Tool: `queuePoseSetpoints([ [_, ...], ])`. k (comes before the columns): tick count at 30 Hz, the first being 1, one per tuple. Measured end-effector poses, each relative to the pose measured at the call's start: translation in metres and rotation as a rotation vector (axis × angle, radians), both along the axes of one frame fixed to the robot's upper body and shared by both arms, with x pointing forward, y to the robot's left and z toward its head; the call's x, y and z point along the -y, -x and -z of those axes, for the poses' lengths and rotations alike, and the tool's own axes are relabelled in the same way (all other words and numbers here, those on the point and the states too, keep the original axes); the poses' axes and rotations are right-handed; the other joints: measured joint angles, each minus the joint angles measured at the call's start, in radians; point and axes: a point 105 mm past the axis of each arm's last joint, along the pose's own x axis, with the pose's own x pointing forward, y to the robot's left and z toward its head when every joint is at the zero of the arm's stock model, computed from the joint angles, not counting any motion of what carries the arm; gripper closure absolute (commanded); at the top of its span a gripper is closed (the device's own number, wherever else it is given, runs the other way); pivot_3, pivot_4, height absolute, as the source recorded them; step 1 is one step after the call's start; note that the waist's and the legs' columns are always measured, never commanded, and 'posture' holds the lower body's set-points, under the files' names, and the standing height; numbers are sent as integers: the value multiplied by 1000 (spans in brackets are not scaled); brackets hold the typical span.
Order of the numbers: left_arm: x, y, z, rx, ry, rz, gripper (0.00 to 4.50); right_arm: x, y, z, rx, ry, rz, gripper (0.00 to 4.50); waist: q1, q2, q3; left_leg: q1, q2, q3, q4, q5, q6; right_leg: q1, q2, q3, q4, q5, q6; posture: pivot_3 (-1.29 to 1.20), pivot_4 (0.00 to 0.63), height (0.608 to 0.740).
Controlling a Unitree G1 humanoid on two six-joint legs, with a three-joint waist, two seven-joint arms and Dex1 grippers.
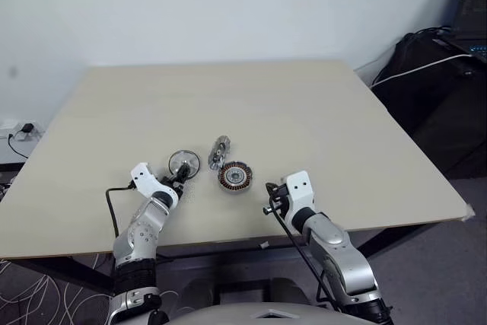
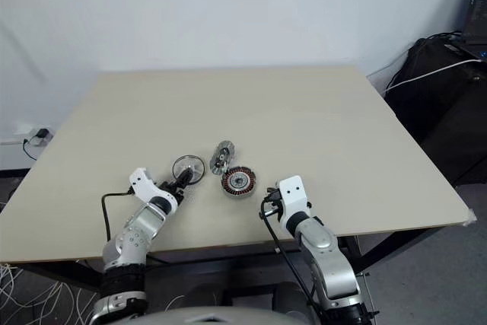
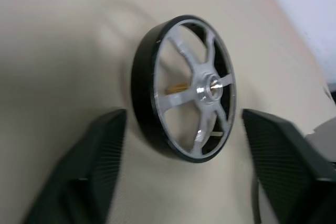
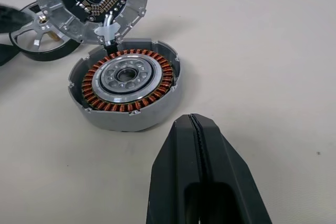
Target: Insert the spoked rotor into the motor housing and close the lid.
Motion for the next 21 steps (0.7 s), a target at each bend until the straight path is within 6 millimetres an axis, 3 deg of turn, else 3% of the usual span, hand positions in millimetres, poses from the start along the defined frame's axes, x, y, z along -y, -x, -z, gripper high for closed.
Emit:
queuePoseSetpoints([
  [8,-3,5,8,-41,31,-56,4417,1,0,0,-1,0,6,4500,0,0,0,0,0,0,0,0,0,0,0,0,0,0,0,0,0,740],
  [21,-5,12,13,-47,67,-83,4462,1,0,0,-1,1,7,4500,-3,-1,-1,0,0,0,0,0,0,0,0,0,0,0,0,0,0,740],
])
